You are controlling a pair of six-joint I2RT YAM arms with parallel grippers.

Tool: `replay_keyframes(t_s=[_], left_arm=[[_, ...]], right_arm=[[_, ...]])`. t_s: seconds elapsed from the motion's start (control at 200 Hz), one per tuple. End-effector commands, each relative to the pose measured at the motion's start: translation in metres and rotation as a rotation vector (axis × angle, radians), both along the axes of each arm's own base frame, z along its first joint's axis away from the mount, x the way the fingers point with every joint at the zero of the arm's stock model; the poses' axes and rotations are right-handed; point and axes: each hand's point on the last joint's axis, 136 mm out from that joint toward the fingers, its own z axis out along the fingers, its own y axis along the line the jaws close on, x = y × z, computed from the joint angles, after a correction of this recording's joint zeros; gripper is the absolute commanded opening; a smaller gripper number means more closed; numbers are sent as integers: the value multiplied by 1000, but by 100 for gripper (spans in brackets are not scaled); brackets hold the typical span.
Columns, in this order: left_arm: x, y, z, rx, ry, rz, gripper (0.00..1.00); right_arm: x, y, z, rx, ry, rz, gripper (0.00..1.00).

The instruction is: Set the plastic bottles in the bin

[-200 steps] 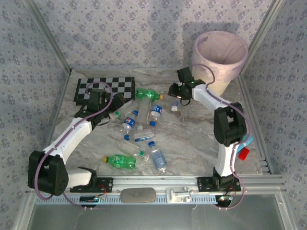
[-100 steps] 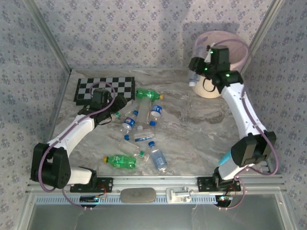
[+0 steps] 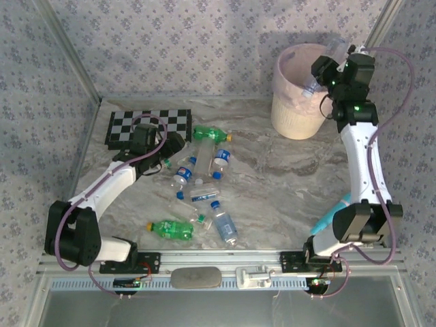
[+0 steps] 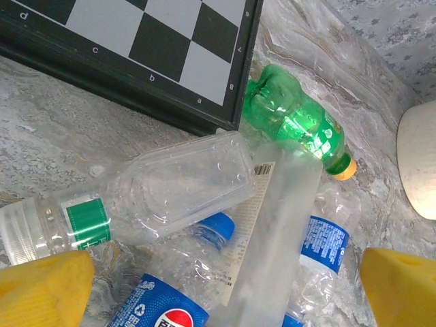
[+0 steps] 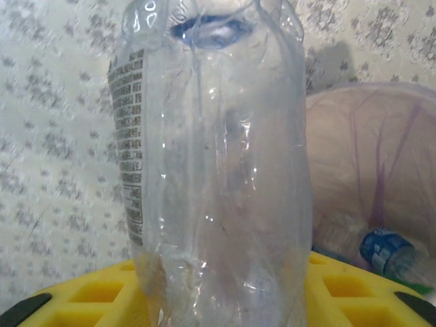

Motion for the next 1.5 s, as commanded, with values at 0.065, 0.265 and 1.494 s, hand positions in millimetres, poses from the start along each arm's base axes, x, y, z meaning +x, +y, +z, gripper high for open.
replay_keyframes(t_s=[0.065, 0.265, 1.494], left_arm=[[-1, -3, 13, -6, -31, -25, 100], [-7, -1, 10, -3, -21, -24, 100], [-41, 7, 40, 143, -113, -12, 96]], right_arm=[[47, -14, 3, 68, -42, -55, 46], [83, -18, -27, 67, 41, -80, 47], [-92, 101, -69, -104, 171, 205, 100]])
